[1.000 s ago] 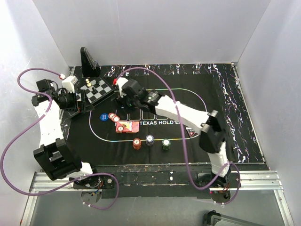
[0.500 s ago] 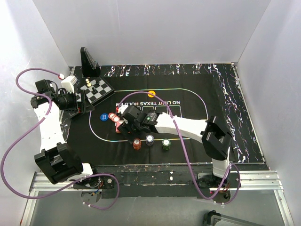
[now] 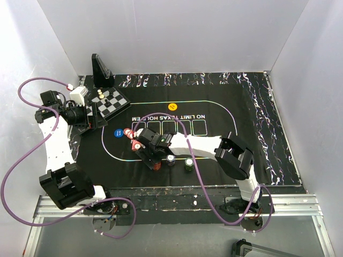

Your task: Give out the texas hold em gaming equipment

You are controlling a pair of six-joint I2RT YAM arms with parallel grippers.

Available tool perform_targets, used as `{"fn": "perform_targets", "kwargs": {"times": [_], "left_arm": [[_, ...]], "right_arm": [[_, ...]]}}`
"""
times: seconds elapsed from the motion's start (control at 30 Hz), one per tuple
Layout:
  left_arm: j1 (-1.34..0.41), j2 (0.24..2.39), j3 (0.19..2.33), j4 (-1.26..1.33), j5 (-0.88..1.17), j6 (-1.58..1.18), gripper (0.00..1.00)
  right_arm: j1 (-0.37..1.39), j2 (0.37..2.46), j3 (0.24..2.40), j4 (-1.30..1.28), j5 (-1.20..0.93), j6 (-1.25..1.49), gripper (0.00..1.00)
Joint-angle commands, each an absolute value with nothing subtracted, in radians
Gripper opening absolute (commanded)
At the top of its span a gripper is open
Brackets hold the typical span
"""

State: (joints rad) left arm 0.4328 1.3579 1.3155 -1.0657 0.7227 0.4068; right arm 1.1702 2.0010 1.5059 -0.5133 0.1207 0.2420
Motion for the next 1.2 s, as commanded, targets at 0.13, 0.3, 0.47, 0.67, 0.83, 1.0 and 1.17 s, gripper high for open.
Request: {"fn": "perform_targets", "kwargs": {"times": [0.13,0.3,0.47,0.67,0.83,1.0,1.17], "left_arm": [[0.436,1.319,1.302,-1.055,0.733,0.407,1.00],[0.436,1.316,1.296,-1.052,0.735,0.406,1.00],[0.437,1.310,1.289,-1.052,0.730,0.410,1.00],[0.436,1.312,1.278,-1.049,0.730,0.411,1.00],[0.436,1.310,1.278,-1.046,0.733,0.411,1.00],[0.436,1.309,1.275,-1.045,0.735,0.413,1.00],[0.437,1.312,1.273,-1.048,0.733,0.419,1.00]], "right_arm": [[1.195,2.010,1.485,-0.494,0.110,0.264,0.70],[1.197,2.003,1.486,-0.502,0.124,0.267,0.57],[1.195,1.997,1.502,-0.520,0.140,0.265,0.43],[1.196,1.976,1.514,-0.538,0.150,0.256,0.35],[1.195,1.954,1.540,-0.561,0.150,0.245,0.32],[1.192,1.924,1.583,-0.583,0.166,0.218,0.21],[1.183,1.917,1.641,-0.603,0.164,0.201,0.20]]}}
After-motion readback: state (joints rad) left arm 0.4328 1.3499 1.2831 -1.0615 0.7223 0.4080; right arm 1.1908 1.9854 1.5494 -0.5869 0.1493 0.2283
